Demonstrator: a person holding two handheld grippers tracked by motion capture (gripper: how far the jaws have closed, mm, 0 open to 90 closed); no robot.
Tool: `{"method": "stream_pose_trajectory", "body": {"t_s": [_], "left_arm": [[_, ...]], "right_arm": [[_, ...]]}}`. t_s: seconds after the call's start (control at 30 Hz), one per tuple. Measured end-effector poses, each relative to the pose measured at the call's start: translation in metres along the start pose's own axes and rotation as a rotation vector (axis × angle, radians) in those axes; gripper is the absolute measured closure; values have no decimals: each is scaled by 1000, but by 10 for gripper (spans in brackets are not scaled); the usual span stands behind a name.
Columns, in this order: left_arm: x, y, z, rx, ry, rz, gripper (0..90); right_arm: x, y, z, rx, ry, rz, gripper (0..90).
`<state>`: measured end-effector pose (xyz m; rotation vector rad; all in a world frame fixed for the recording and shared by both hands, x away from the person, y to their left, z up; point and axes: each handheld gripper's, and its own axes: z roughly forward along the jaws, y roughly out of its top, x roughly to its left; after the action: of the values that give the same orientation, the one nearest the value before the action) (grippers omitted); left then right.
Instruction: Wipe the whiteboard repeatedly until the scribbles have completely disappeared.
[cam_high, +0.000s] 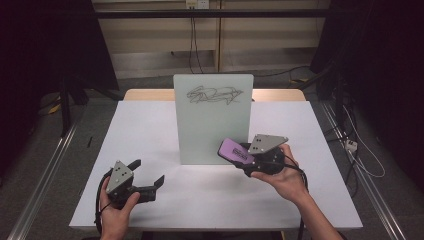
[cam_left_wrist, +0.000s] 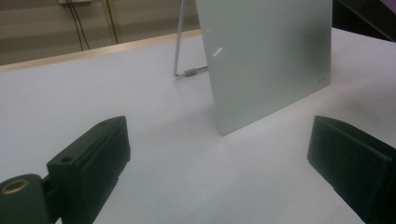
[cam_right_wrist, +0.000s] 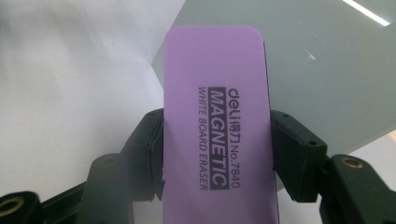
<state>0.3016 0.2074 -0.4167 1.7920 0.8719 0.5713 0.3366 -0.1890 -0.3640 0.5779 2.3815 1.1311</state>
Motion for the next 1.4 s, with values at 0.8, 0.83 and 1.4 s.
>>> {"method": "stream_pose_trajectory", "body": {"t_s": [0.8, 0.83, 1.4], "left_arm": [[1, 0, 4, 6, -10, -14, 56], [1, 0, 3, 3, -14, -29, 56], [3, 0, 3, 3, -25, -58, 55]], "right_arm": [[-1, 19, -19, -120, -200, -61, 413], [-1, 21, -18, -122, -212, -68, 413], [-7, 37, -5, -120, -447, -180, 412]]}}
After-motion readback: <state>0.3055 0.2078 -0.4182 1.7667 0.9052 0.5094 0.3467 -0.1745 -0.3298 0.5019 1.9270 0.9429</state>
